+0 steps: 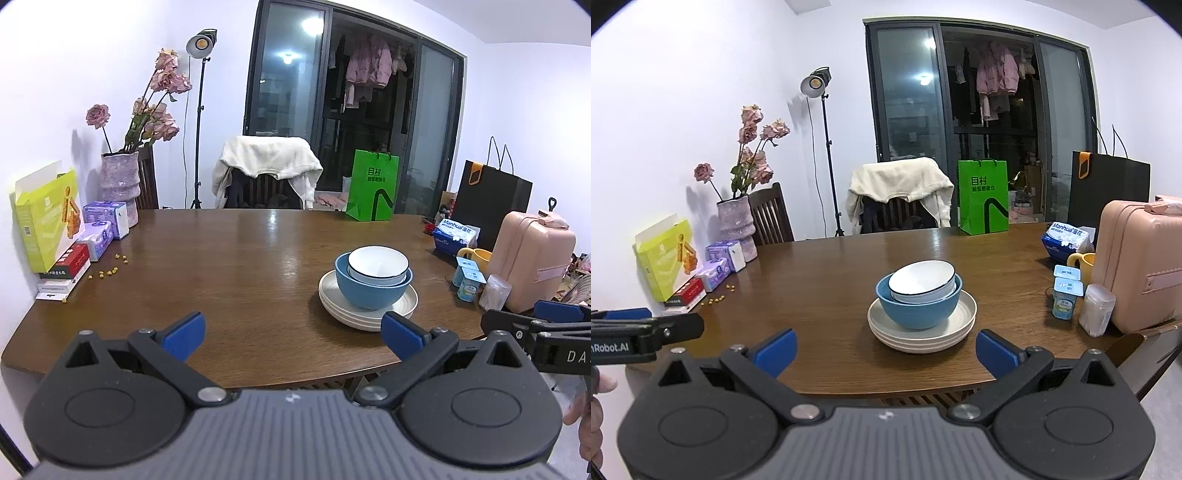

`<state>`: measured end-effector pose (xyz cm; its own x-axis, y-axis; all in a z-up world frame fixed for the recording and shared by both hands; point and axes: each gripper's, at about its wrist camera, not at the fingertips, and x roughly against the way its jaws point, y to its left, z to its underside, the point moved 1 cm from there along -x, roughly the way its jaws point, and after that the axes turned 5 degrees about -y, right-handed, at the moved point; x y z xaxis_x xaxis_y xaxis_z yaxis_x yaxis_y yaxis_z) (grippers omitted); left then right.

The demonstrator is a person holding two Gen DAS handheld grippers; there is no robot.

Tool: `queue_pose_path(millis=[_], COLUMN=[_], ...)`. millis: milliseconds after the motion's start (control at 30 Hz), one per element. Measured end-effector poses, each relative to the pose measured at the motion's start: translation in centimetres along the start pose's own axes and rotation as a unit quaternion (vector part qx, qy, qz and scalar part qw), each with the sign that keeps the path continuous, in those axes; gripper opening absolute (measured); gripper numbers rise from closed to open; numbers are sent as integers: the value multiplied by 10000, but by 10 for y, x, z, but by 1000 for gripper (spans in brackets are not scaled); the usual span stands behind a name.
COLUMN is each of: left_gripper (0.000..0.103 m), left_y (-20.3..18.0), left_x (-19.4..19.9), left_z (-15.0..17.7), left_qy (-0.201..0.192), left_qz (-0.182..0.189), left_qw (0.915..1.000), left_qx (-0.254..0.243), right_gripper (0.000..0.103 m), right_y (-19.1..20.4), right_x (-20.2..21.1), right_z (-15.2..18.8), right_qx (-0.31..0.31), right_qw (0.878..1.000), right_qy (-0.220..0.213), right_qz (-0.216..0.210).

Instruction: Organize plates and bowls

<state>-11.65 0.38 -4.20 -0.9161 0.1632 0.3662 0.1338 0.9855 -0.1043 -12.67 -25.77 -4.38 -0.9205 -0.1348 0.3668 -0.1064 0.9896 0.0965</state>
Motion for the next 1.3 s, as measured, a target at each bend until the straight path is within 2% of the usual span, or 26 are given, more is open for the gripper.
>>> queue_pose_path(millis=[433, 1300], left_gripper=[103, 103], left_y=[2, 1], left_x=[9, 8], left_z=[-1, -4], left_qy=[-119, -115], left_qz=[-27, -63], left_qw=[9999, 9999], left_qx=[27, 3], right_gripper=[103, 103], right_y=[5, 3], right_x=[6, 4], right_z=[-4, -6], right_qx=[41, 86], right_qw=[9999, 9998], right_qy=[-78, -73], right_qz=[-56, -149])
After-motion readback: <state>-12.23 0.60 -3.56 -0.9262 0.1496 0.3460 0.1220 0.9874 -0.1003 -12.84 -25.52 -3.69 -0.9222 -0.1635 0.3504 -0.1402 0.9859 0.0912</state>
